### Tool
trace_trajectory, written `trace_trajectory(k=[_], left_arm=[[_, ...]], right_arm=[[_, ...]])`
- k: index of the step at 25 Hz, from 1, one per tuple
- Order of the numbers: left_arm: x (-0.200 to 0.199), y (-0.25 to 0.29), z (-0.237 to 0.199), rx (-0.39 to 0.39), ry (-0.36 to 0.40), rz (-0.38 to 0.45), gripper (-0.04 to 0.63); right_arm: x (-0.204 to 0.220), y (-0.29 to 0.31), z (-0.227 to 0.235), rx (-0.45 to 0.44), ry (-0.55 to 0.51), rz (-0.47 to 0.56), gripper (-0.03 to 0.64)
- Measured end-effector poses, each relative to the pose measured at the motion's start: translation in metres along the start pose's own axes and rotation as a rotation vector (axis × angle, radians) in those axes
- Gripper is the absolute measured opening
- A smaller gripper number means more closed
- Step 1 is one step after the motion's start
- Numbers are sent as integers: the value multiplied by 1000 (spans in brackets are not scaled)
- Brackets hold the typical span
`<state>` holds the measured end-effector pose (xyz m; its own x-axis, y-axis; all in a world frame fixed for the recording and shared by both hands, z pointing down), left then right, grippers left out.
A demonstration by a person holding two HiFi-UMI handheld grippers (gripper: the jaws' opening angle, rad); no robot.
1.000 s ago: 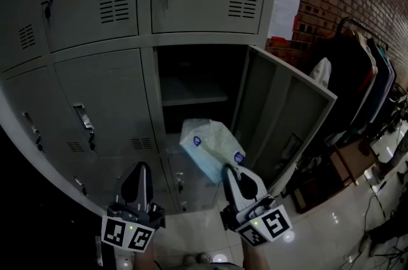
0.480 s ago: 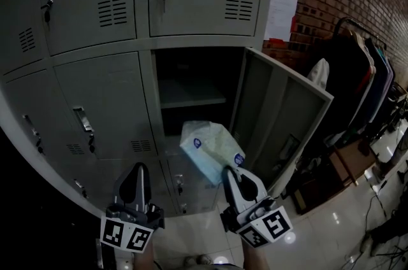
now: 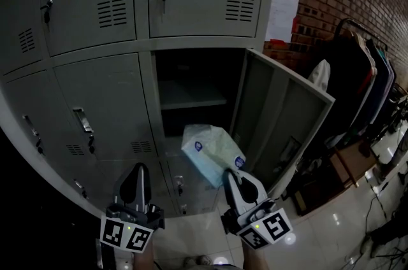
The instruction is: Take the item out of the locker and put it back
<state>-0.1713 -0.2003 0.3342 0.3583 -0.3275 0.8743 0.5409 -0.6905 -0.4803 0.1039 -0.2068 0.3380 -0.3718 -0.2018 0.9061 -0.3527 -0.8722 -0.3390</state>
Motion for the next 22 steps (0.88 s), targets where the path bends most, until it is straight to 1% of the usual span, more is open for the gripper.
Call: trace_trajectory(k=[5,8,10,12,14,18,20,22], left_arm=[[2,1,-2,-8,0,-4,5],[3,4,-6,-12,-1,-10,5],[4,7,-9,-14,-3,-12,5],[4,10,-12,-13,-5,-13,5],[5,12,-13,-11,-6,-13,5],[10,18,-18,-11,-12,-16,5],[12,20,-20,-11,-14,-20,5],[15,21,-24,-17,-16,-23,5]], right_arm=[[-15,11,-4,-35,7,42,11],[-29,28,-7,-54,-20,77,11],[-37,51,-4,-47,-51,70,12],[-42,88,4,-26,-90,30,11],[-41,135,16,2,-125,-32,12],[-23,231,36,97,-227,-168,12],[-15,265,40,126,-261,-213,11],[-8,286,40,137,-300,-244,11]])
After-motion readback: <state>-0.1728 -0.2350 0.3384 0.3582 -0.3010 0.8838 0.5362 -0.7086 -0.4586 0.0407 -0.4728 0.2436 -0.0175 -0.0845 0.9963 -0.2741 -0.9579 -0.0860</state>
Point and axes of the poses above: the fingertips, and each gripper's own axes: y forward along the fingers, z to its right, x out of its underside, the point moved 9 cm from there along -y, backward along the fingers, and after that the axes turned 14 degrees about x, right-handed, at the moved point
